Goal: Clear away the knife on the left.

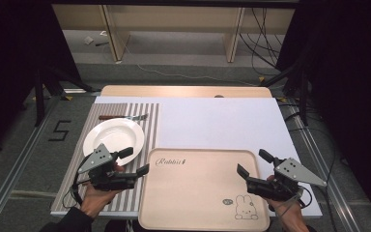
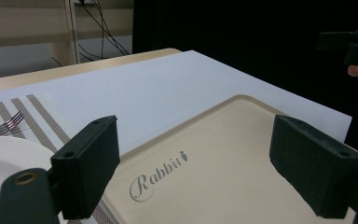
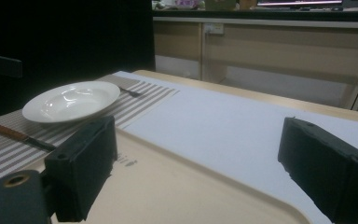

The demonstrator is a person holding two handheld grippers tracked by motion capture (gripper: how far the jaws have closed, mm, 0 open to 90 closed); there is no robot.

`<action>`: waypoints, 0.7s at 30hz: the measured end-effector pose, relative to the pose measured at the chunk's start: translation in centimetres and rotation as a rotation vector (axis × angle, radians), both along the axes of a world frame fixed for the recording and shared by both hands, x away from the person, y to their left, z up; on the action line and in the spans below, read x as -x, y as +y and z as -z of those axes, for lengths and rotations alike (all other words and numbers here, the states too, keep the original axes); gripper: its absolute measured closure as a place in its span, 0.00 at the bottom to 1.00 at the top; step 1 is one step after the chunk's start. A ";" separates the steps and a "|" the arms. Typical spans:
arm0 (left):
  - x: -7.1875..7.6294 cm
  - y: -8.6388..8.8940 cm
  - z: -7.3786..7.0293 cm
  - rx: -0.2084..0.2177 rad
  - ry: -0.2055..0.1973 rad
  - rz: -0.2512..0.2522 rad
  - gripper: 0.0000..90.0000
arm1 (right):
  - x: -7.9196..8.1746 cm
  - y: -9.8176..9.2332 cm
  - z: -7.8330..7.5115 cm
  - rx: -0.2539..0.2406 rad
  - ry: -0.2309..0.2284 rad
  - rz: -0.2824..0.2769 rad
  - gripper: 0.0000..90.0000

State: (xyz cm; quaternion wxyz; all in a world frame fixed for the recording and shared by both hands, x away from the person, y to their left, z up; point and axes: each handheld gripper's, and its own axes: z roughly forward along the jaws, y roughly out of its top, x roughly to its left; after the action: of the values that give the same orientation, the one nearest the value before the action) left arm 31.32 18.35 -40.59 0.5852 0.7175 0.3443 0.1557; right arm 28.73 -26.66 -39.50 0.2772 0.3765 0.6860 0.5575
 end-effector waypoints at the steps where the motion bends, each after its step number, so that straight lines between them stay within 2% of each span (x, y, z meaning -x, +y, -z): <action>1: 0.0 0.0 0.0 0.000 0.000 0.000 0.18 | 0.0 0.0 0.0 -0.001 0.002 0.000 0.14; 17: -0.1 0.1 -0.2 -0.012 0.029 0.017 0.18 | 0.0 0.0 0.0 -0.002 0.000 -0.002 0.14; 21: -0.1 0.3 -0.7 -0.069 0.031 0.040 0.18 | 0.1 0.0 -0.1 -0.003 -0.001 -0.003 0.14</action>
State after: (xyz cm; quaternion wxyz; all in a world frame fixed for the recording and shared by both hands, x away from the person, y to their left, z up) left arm 31.42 18.66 -39.90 0.5577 0.7463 0.3333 0.1447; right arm 28.65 -26.68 -39.44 0.2763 0.3757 0.6854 0.5591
